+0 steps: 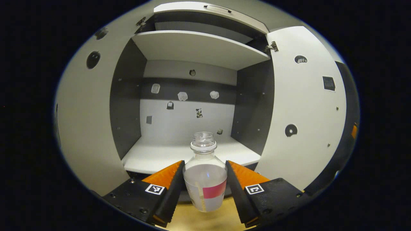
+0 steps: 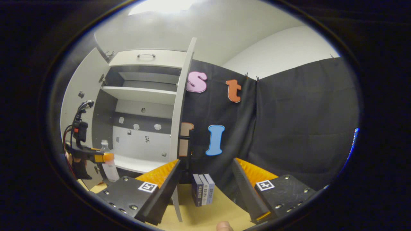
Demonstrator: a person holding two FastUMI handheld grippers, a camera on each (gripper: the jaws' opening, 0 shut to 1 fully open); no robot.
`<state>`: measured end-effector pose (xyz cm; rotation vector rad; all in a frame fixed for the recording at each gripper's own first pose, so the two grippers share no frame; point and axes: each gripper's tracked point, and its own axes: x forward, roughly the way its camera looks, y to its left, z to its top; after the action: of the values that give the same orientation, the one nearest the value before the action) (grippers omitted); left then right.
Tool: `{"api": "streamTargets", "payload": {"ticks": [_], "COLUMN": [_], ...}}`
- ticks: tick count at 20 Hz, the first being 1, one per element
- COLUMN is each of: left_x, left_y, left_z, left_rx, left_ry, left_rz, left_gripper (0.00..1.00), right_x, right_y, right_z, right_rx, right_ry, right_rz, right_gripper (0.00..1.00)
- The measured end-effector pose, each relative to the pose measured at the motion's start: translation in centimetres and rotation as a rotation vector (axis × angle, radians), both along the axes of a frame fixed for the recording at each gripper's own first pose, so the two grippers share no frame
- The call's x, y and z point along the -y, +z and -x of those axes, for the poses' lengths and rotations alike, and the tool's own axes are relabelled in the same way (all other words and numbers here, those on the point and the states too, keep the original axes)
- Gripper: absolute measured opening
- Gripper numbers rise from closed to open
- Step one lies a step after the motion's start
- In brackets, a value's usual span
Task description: Grasp the bottle in the cabinet with the left hand and place it on the coaster, then close the right door with the right hand and the left door with the left hand.
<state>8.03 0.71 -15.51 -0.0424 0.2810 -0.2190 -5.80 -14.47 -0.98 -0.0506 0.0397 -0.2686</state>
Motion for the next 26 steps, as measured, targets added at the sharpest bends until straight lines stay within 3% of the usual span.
{"api": "streamTargets", "payload": {"ticks": [14,19,22,26], "left_x": [-0.6,-0.1,0.3,0.5], "left_y": [-18.1,-23.1,-25.0,-25.4], "left_z": [11.0,14.3,16.0,15.4], "left_rx": [-0.331,-0.454,-0.486,-0.425], "left_ry": [0.035,0.030,0.015,0.040], "left_rz": [0.083,0.035,0.026,0.028], "left_gripper": [0.77,0.77,0.77,0.78], "right_x": [-0.5,-0.4,-0.5,-0.5], "right_y": [0.2,-0.7,-1.2,-1.7], "right_z": [-0.7,-0.8,-0.8,-0.6], "right_rx": [0.005,-0.021,-0.038,-0.055], "right_ry": [0.056,0.054,0.059,0.064], "right_rz": [0.018,0.011,0.011,0.018], "right_gripper": [0.94,0.96,0.94,0.94]}}
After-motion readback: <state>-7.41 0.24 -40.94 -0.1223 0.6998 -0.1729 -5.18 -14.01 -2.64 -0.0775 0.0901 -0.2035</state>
